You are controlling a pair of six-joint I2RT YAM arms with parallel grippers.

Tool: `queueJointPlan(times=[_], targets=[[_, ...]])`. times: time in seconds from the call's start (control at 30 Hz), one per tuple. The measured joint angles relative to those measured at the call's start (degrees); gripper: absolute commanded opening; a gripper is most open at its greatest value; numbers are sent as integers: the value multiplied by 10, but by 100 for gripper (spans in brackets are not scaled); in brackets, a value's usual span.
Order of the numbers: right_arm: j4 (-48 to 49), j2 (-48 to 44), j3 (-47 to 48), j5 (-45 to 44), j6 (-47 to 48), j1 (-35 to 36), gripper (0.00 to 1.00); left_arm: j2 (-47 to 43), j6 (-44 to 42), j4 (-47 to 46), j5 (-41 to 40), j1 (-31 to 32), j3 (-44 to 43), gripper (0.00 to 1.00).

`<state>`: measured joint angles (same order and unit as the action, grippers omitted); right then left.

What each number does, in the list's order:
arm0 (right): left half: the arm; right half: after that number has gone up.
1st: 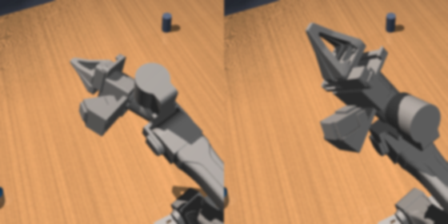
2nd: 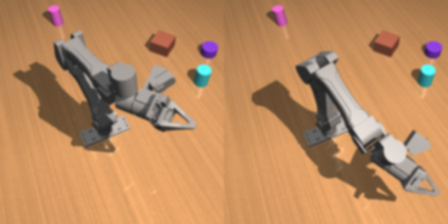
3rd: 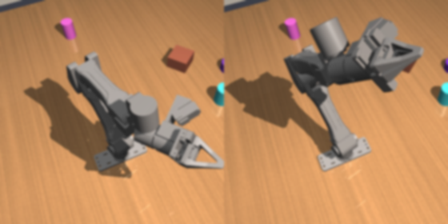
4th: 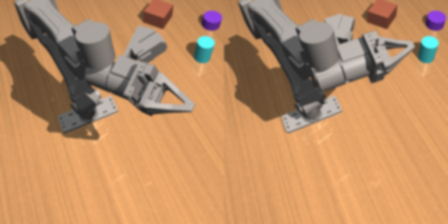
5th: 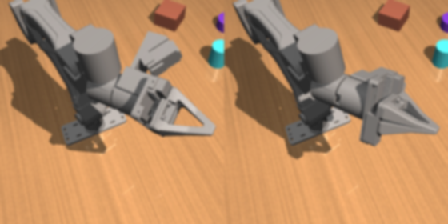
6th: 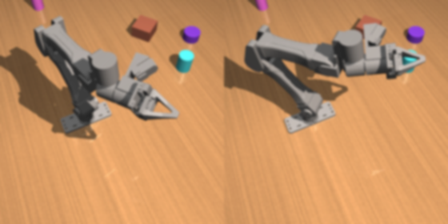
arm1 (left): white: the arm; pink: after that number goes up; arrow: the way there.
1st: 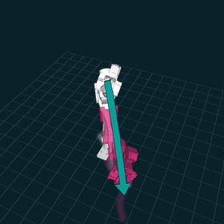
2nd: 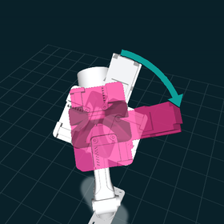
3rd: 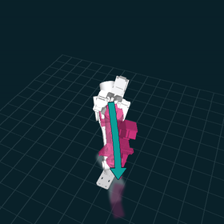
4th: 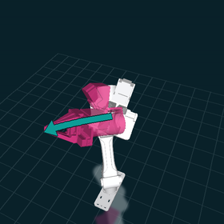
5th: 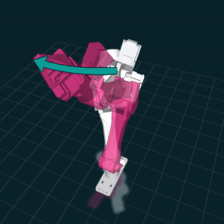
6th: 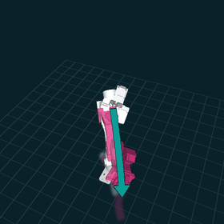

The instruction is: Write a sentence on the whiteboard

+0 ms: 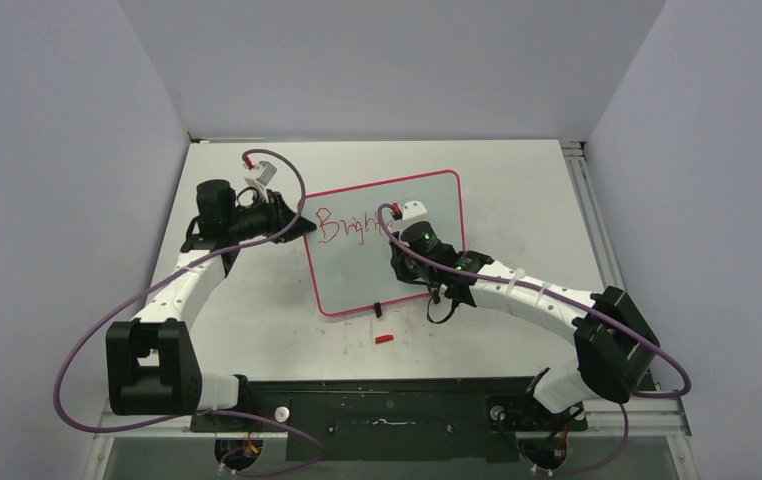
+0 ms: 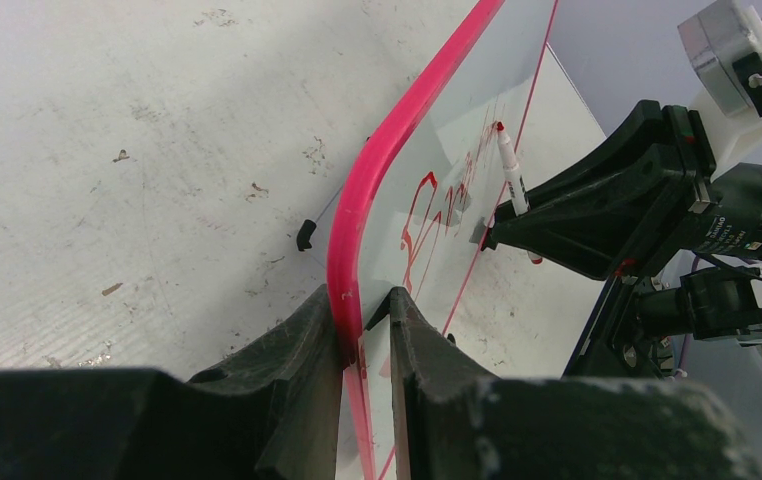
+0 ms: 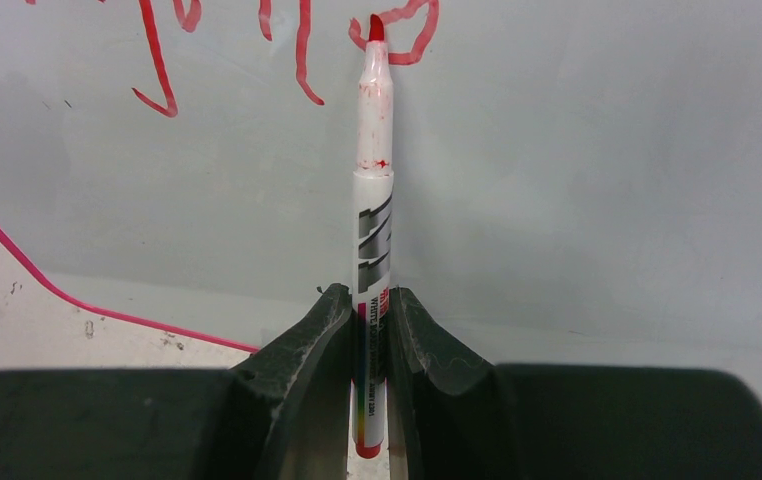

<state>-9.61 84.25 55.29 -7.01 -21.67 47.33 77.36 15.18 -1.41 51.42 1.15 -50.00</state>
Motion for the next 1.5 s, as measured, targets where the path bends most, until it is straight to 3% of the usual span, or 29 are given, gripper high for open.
queueJointPlan(times=[1.5], targets=[[-46, 0, -4, 9, -7, 3, 5, 0, 0, 0, 0, 0, 0, 15]])
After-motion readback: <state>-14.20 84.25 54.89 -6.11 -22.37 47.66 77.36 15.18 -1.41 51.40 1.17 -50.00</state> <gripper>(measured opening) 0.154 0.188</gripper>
